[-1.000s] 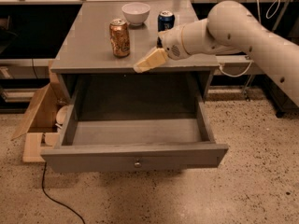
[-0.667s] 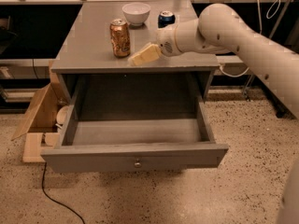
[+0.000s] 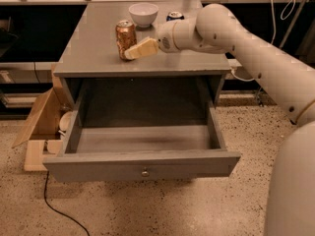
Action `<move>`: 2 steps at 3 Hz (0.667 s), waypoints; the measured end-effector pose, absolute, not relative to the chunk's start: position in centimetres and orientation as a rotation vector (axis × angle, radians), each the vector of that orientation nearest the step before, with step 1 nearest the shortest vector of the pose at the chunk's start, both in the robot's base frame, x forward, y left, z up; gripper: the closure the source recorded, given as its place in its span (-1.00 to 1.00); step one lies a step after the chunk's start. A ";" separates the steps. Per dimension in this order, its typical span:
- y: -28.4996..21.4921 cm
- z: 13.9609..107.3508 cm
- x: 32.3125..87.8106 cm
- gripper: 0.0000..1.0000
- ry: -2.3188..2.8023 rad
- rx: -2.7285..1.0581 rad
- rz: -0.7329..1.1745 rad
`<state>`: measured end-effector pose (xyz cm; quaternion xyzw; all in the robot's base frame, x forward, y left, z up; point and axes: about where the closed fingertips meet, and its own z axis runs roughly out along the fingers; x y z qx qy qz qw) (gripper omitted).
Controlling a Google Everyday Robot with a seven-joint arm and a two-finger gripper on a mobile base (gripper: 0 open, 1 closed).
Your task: Place orange can into top drawer
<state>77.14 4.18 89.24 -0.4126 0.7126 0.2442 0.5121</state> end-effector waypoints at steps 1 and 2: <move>6.4 89.6 78.1 -1.00 1.697 -0.982 0.625; 8.4 89.7 78.6 -1.00 1.683 -0.985 0.661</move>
Offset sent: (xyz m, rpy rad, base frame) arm 0.0220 0.0592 0.0090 0.0827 0.0124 0.0541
